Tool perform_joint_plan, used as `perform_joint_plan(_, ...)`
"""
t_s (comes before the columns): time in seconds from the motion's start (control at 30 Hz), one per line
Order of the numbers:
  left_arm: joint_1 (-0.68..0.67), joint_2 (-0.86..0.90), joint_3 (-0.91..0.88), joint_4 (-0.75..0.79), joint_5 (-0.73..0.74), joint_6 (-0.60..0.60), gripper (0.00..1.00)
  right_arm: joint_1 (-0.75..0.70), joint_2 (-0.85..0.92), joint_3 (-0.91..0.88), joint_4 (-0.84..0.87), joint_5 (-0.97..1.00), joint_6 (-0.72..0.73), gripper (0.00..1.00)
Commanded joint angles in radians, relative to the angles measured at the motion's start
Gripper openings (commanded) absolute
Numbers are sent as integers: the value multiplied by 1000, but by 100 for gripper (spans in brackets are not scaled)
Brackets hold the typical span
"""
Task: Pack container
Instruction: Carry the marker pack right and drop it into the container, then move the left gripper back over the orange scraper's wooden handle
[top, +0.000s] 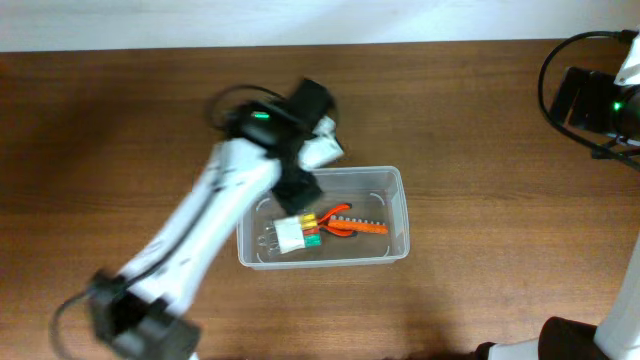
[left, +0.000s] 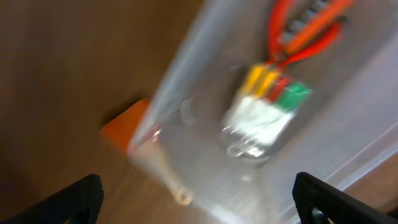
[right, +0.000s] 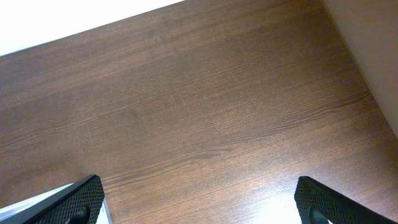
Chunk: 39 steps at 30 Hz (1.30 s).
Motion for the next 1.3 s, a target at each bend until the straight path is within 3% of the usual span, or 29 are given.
perform_joint_plan(0.0, 163, -92, 21, -12, -33, -75, 99, -7, 4, -1, 0, -6, 5, 98)
perform_joint_plan(0.17, 389, -92, 7, -6, 108, -70, 99, -7, 4, -1, 0, -6, 5, 99)
perform_joint_plan(0.4, 534, -38, -158, 124, 114, -71, 99, -7, 4, -1, 0, -6, 5, 99)
perform_joint_plan(0.87, 543, 65, -516, 373, 130, -70, 99, -7, 4, -1, 0, -6, 5, 99)
perform_joint_plan(1.27, 543, 192, -567, 472, 91, -71, 99, -7, 4, -1, 0, -6, 5, 99)
